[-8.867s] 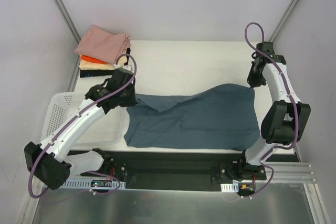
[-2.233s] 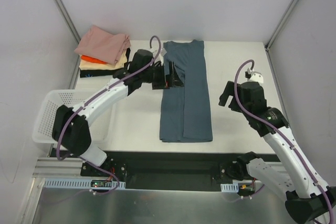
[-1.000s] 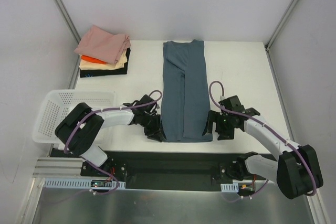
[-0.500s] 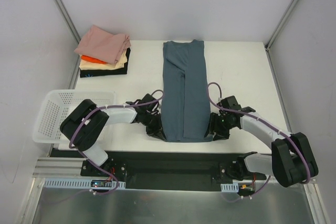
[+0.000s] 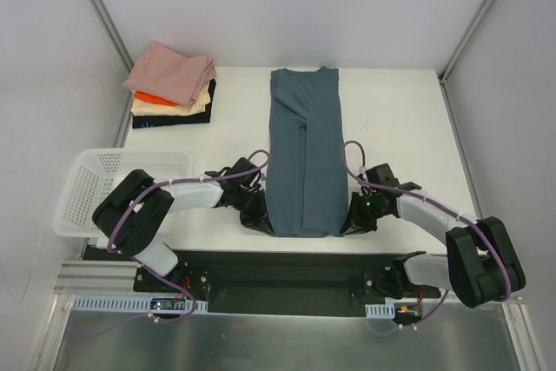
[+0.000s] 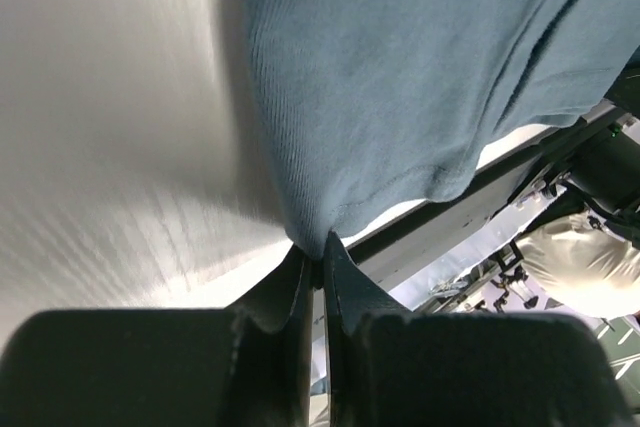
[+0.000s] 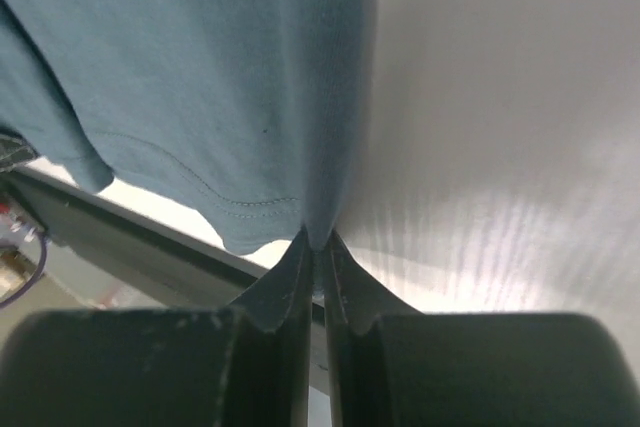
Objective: Fold and stack the t-shirts
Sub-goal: Fold the tshirt
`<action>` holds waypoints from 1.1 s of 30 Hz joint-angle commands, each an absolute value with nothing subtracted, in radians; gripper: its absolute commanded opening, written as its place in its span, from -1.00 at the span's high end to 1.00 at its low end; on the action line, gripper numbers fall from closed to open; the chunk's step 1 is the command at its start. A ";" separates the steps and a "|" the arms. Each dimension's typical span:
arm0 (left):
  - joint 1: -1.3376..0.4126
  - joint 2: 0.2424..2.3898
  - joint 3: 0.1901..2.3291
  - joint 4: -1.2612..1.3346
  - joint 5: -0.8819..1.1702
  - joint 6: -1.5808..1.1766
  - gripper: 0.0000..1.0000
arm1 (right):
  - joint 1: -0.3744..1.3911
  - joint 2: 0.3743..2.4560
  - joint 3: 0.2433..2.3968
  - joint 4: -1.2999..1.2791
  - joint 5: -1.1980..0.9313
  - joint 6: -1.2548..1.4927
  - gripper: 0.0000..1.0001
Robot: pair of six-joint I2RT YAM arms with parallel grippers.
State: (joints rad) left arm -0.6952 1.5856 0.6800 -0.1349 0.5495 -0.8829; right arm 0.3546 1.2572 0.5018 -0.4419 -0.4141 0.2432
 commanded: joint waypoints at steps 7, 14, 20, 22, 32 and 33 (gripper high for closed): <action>-0.738 1.379 0.534 -0.143 0.644 -0.963 1.00 | 0.442 1.120 0.361 -0.411 -0.693 0.327 0.91; -0.772 1.169 0.506 -0.178 0.707 -1.022 1.00 | 0.497 0.907 0.411 -0.605 -0.693 0.351 0.94; -0.801 1.002 0.509 -0.230 0.716 -1.074 1.00 | 0.508 0.700 0.483 -0.784 -0.745 0.367 0.92; -0.799 0.971 0.505 -0.233 0.722 -1.086 1.00 | 0.509 0.680 0.509 -0.801 -0.771 0.368 0.92; -0.787 1.011 0.639 -0.265 0.689 -0.948 1.00 | 0.508 0.790 0.699 -0.847 -0.609 0.238 0.96; -0.782 1.055 0.678 -0.276 0.687 -0.928 1.00 | 0.509 0.804 0.722 -0.850 -0.571 0.226 0.96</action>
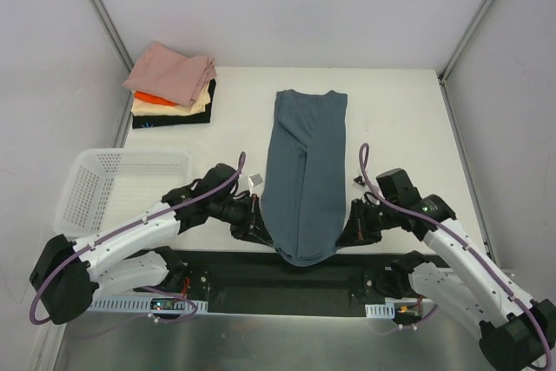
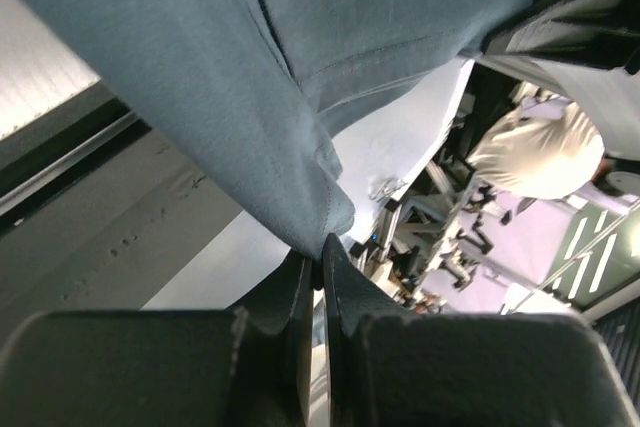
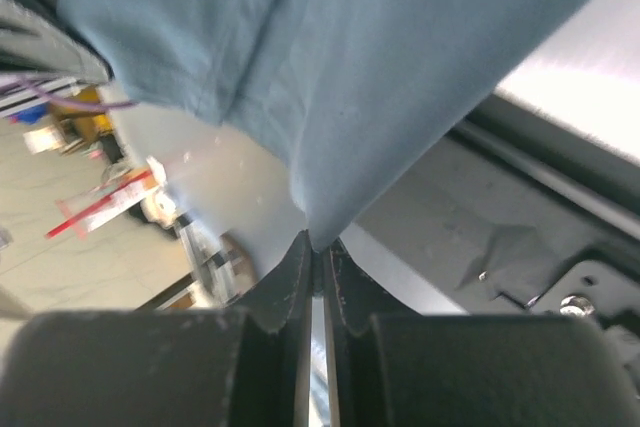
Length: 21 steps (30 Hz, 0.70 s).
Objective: Fold and stack the t-shirts
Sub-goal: Fold the tshirt
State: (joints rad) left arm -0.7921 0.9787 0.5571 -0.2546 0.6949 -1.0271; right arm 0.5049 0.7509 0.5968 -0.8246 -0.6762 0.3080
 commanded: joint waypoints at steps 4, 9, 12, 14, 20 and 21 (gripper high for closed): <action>-0.766 1.135 0.735 -0.302 0.670 -0.850 1.00 | 0.506 0.876 0.827 -0.838 -0.480 0.184 0.96; -0.712 1.216 0.833 -0.311 0.637 -0.756 1.00 | 0.489 0.942 0.893 -0.802 -0.402 0.150 0.96; -0.664 1.256 0.891 -0.314 0.577 -0.709 1.00 | 0.476 0.991 0.939 -0.778 -0.385 0.131 0.96; -0.641 1.279 0.916 -0.314 0.543 -0.677 1.00 | 0.459 1.032 0.963 -0.770 -0.358 0.123 0.96; -0.607 1.403 1.046 -0.310 0.454 -0.586 1.00 | 0.385 1.163 1.035 -0.724 -0.331 0.120 0.98; -0.604 1.439 1.080 -0.308 0.419 -0.580 1.00 | 0.374 1.172 1.035 -0.707 -0.337 0.124 0.98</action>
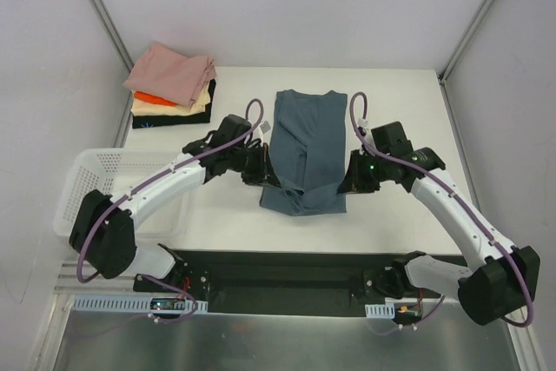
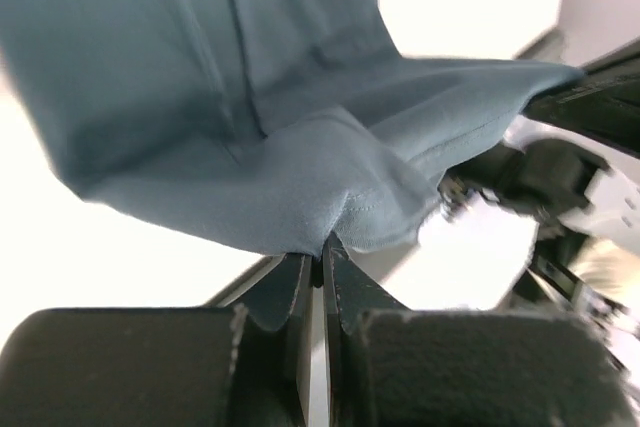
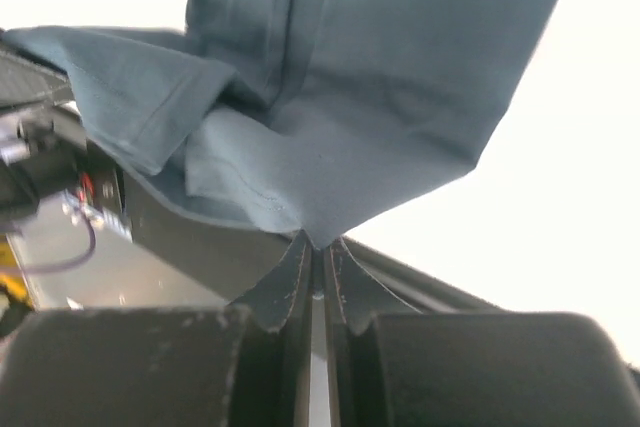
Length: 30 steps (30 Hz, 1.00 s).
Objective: Fold and stack the t-shirts
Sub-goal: Fold the tshirt
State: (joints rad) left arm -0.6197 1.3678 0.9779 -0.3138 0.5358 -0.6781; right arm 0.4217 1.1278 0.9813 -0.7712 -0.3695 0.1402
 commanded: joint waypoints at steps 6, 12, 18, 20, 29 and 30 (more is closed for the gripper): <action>-0.545 1.592 1.213 -0.278 0.446 -0.554 1.00 | 0.307 1.258 1.092 -0.641 -0.344 0.126 0.98; -0.508 1.667 1.296 -0.276 0.462 -0.543 1.00 | 0.262 1.338 1.158 -0.617 -0.348 0.109 0.98; -0.480 1.746 1.376 -0.275 0.485 -0.529 1.00 | 0.235 1.431 1.206 -0.588 -0.348 0.107 0.98; -0.471 1.773 1.405 -0.276 0.492 -0.526 1.00 | 0.222 1.453 1.221 -0.581 -0.347 0.107 0.98; -0.442 1.897 1.480 -0.275 0.538 -0.529 1.00 | 0.187 1.592 1.310 -0.552 -0.356 0.107 0.98; -0.439 1.907 1.485 -0.275 0.537 -0.531 1.00 | 0.186 1.618 1.318 -0.551 -0.357 0.107 0.97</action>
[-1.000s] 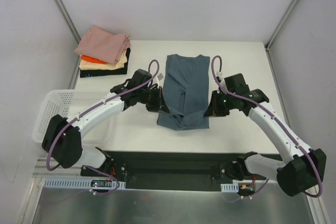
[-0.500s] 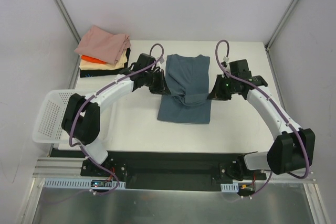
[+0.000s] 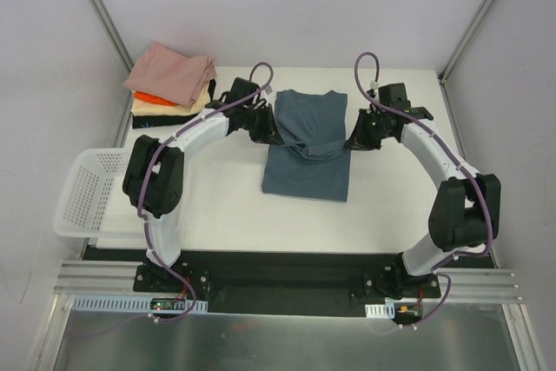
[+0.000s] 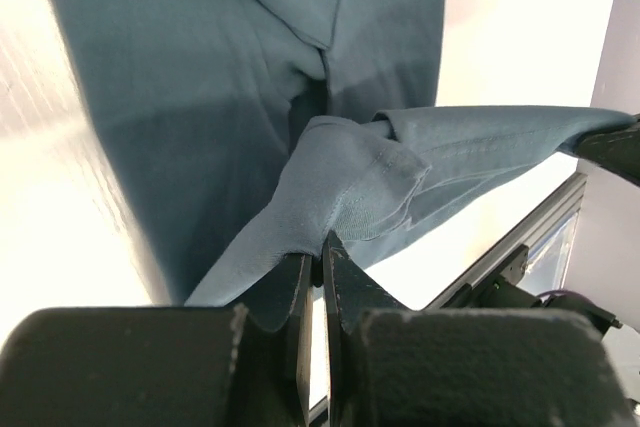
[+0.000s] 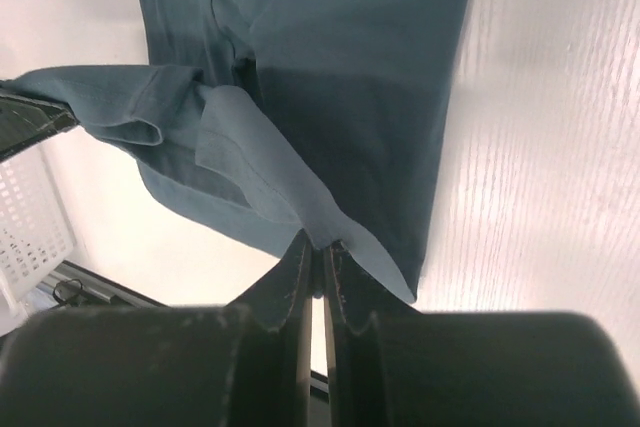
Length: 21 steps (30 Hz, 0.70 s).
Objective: Fold and stack the t-shirts
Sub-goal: Fold the tshirt
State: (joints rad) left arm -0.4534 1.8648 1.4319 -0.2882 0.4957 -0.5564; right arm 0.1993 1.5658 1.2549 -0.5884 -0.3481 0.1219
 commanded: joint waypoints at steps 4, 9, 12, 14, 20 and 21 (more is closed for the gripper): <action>-0.425 1.972 1.522 -0.275 0.523 -0.534 1.00 | 0.176 1.701 1.353 -0.543 -0.341 0.101 0.96; -0.408 2.037 1.558 -0.275 0.525 -0.554 0.93 | 0.169 1.821 1.410 -0.531 -0.287 0.112 0.89; -0.403 2.060 1.575 -0.275 0.549 -0.555 0.65 | 0.164 1.864 1.442 -0.526 -0.301 0.106 0.62; -0.403 2.056 1.571 -0.275 0.552 -0.552 0.10 | 0.160 1.884 1.466 -0.538 -0.307 0.100 0.42; -0.403 1.974 1.510 -0.276 0.543 -0.551 -0.61 | 0.158 1.882 1.483 -0.594 -0.283 0.098 -0.34; -0.403 1.958 1.497 -0.275 0.540 -0.551 -0.78 | 0.158 1.861 1.480 -0.604 -0.264 0.103 -0.51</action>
State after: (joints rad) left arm -0.4049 2.0621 1.5265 -0.2802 0.5224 -0.5617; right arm 0.1608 1.9133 1.4532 -0.5655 -0.3099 0.1020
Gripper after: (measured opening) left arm 0.786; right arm 0.614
